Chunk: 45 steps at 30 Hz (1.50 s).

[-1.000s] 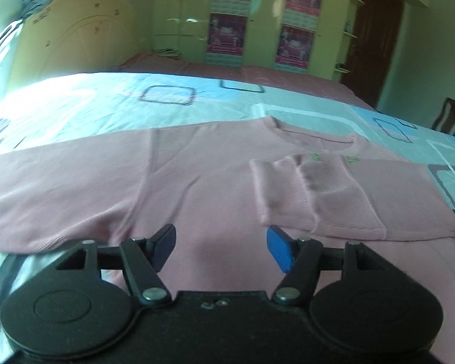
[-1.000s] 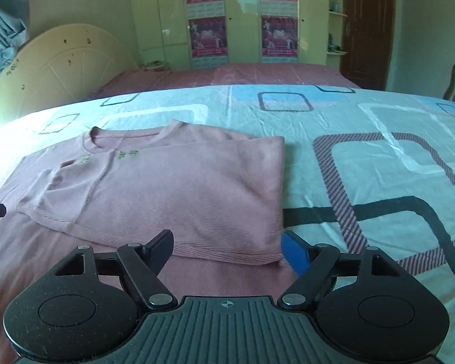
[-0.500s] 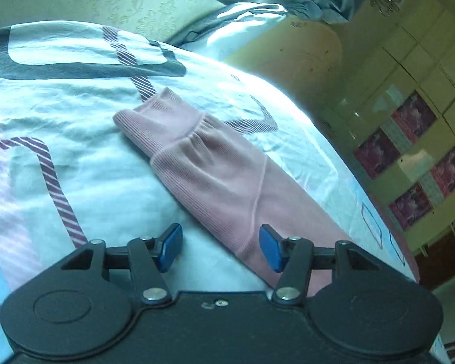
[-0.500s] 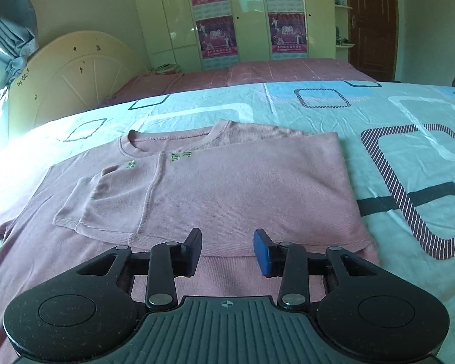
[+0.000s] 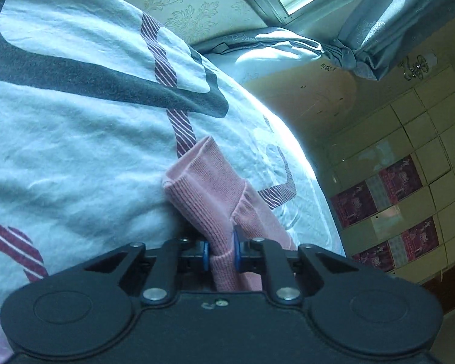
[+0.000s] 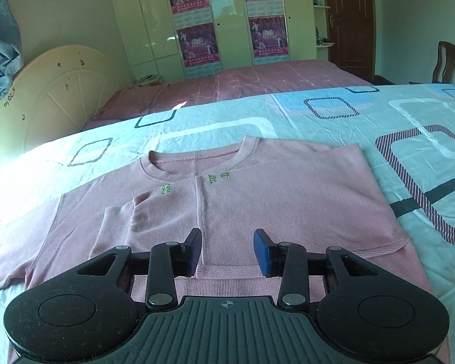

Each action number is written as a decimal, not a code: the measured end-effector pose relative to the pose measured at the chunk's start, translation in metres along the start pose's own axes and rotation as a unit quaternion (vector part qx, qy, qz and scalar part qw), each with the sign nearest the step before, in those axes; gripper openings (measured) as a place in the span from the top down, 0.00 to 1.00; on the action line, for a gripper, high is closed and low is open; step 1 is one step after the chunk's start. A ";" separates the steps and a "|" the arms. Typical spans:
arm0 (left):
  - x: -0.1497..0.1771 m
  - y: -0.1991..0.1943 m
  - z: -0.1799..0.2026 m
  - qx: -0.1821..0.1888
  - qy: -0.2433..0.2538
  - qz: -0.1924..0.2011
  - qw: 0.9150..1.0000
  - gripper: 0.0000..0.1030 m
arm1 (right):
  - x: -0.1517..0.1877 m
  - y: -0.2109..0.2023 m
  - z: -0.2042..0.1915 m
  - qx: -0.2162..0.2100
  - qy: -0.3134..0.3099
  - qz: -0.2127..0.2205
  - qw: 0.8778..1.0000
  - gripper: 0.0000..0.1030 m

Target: Fold small clothes

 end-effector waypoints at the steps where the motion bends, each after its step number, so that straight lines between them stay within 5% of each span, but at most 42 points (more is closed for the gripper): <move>1: -0.001 0.000 0.006 0.004 0.008 0.004 1.000 0.88 | -0.001 0.000 0.002 0.001 0.001 0.000 1.000 0.62; 8: 0.040 -0.003 0.108 0.076 0.105 -0.004 0.992 0.89 | -0.003 0.005 0.039 0.003 0.010 -0.001 1.000 0.62; 11: 0.096 -0.013 0.175 0.126 0.172 -0.033 0.976 0.89 | -0.003 0.008 0.059 0.000 0.022 0.000 1.000 0.62; 20: 0.292 -0.054 0.313 0.233 0.326 -0.122 0.908 0.89 | -0.004 0.009 0.116 -0.011 0.051 -0.002 0.999 0.62; 29: 0.446 -0.068 0.332 0.255 0.445 -0.224 0.829 0.90 | -0.003 -0.013 0.165 -0.015 0.080 -0.011 0.997 0.62; 32: 0.475 -0.066 0.321 0.244 0.468 -0.255 0.810 0.74 | 0.000 -0.016 0.171 -0.028 0.096 -0.027 0.995 0.62; 34: 0.479 -0.077 0.323 0.273 0.466 -0.256 0.802 0.35 | 0.001 -0.018 0.171 -0.033 0.103 -0.033 0.994 0.62; 35: 0.477 -0.082 0.324 0.275 0.468 -0.254 0.801 0.33 | 0.002 -0.018 0.169 -0.039 0.111 -0.035 0.992 0.59; 37: 0.464 -0.093 0.319 0.270 0.476 -0.235 0.803 0.35 | 0.000 -0.016 0.159 -0.055 0.122 -0.032 0.991 0.38; 43: 0.371 -0.125 0.269 0.229 0.447 -0.187 0.844 0.37 | -0.004 0.008 0.100 -0.137 0.136 -0.043 0.980 0.36; 45: 0.339 -0.127 0.242 0.196 0.456 -0.172 0.851 0.38 | -0.003 0.023 0.078 -0.154 0.138 -0.053 0.977 0.36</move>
Point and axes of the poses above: each gripper's, at about its wrist camera, not at the fingertips, and y roughly the way its jaws point, z to its right, x to its underside, the point moved 6 cm from there along y, roughly the way its jaws point, and after that the axes turned 11 degrees about z, right-handed, at the moved point
